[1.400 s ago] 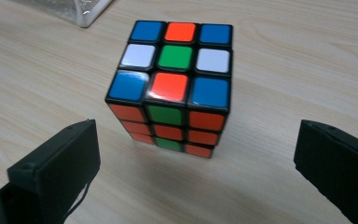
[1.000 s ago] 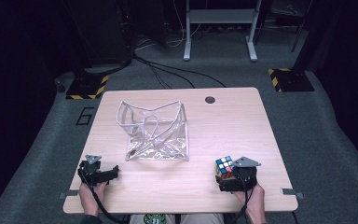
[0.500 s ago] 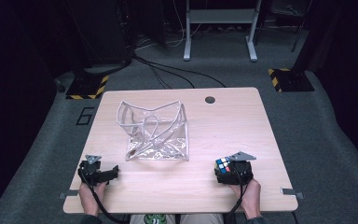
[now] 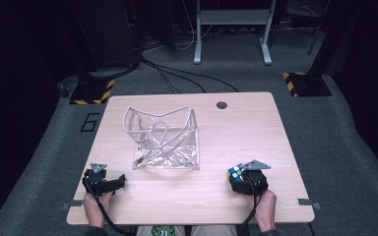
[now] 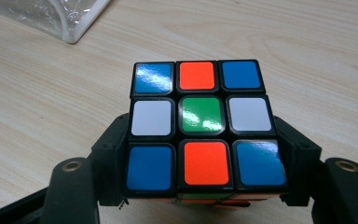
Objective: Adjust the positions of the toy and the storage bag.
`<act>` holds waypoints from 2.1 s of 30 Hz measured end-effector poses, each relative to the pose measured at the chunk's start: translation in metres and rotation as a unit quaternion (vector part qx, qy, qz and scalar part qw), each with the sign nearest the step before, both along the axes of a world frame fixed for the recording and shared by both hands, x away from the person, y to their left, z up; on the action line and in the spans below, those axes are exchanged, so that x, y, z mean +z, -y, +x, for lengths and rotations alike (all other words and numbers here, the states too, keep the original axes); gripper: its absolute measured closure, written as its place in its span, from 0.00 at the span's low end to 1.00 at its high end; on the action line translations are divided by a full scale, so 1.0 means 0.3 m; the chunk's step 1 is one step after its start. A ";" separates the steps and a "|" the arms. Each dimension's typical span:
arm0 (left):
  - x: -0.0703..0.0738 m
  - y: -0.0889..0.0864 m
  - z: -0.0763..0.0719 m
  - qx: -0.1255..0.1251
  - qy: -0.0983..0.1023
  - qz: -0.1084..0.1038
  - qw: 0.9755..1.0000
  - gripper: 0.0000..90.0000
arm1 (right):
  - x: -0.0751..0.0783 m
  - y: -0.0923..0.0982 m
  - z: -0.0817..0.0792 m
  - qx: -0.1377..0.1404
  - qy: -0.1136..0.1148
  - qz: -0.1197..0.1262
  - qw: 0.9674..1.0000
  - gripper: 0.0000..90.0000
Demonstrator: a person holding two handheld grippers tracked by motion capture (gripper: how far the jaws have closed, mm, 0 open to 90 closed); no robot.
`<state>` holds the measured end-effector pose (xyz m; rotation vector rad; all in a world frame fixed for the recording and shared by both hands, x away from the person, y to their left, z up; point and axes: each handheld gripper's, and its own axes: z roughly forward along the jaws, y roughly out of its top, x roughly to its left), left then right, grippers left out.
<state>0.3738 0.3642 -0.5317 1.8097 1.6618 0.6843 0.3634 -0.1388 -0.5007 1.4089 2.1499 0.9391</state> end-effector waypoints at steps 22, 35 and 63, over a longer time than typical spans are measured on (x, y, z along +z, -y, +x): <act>0.000 0.000 -0.001 0.000 0.000 0.000 1.000 0.01 | 0.041 -0.055 -0.024 0.035 0.010 -0.008 0.999 0.37; 0.000 0.001 -0.001 0.000 0.000 0.000 1.000 0.01 | 0.040 -0.106 -0.032 0.057 0.006 -0.010 0.998 0.37; 0.000 0.000 -0.001 0.000 0.000 0.000 1.000 0.01 | 0.048 -0.220 -0.036 0.109 0.001 -0.018 0.994 0.37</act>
